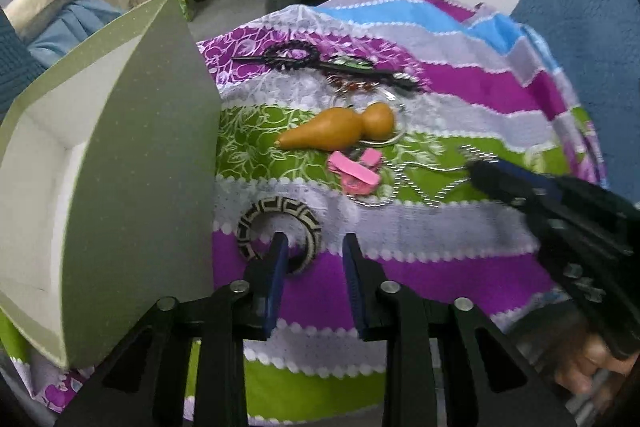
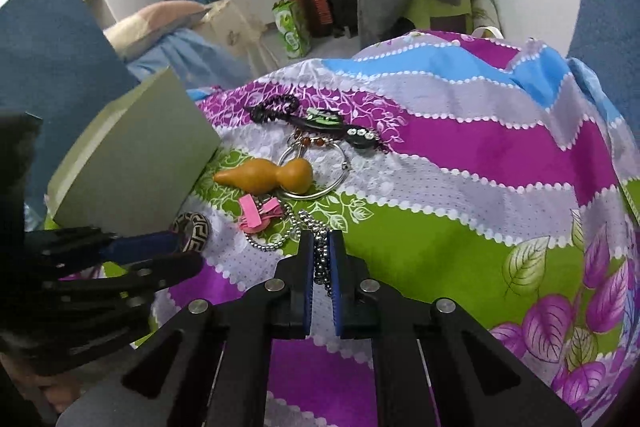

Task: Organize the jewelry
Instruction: 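Grasp the black-and-white patterned bangle with the left tool while the right tool grasps the silver chain, then carry the bangle and chain over the white box and open both tools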

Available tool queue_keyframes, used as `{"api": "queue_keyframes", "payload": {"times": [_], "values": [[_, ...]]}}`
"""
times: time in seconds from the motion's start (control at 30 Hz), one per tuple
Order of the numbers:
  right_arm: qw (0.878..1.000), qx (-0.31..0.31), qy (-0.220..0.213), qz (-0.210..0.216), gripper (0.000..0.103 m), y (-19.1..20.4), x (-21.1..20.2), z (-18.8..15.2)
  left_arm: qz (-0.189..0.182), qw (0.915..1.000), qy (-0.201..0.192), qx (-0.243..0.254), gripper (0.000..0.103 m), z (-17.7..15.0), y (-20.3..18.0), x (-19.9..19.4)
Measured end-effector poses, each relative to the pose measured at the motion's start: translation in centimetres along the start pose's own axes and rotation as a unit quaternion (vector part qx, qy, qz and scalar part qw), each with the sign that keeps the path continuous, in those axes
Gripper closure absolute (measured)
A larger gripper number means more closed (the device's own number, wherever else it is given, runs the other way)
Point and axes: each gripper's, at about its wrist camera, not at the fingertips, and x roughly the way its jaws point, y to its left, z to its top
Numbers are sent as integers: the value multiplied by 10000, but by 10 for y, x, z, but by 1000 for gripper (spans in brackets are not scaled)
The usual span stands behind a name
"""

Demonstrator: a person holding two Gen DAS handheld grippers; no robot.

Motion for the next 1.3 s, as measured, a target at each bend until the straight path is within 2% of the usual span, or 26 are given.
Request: {"api": "queue_keyframes", "payload": {"times": [0.07,0.13,0.2,0.3,0.5,0.9,1.3], "values": [[10000,44,-29,37,98,-2,-2,0,40,10000,75,22,78,1,0,9],[10000,57,-31,57,98,-2,-4,-2,93,9999,138,15,84,1,1,16],[10000,68,-30,55,98,-3,-6,-3,17,9999,112,-59,92,2,3,19],[9999,106,-31,55,98,-2,-11,-3,-150,9998,48,-87,97,4,5,17],[9999,35,-158,10,98,10,-29,0,-801,9960,-223,-322,98,6,16,-12],[9982,248,-534,-107,98,40,-74,2,-1343,9889,-434,-473,98,-9,34,-72],[9952,9,-911,-354,98,71,-109,39,-1621,9824,-754,-535,97,4,62,-139]]}}
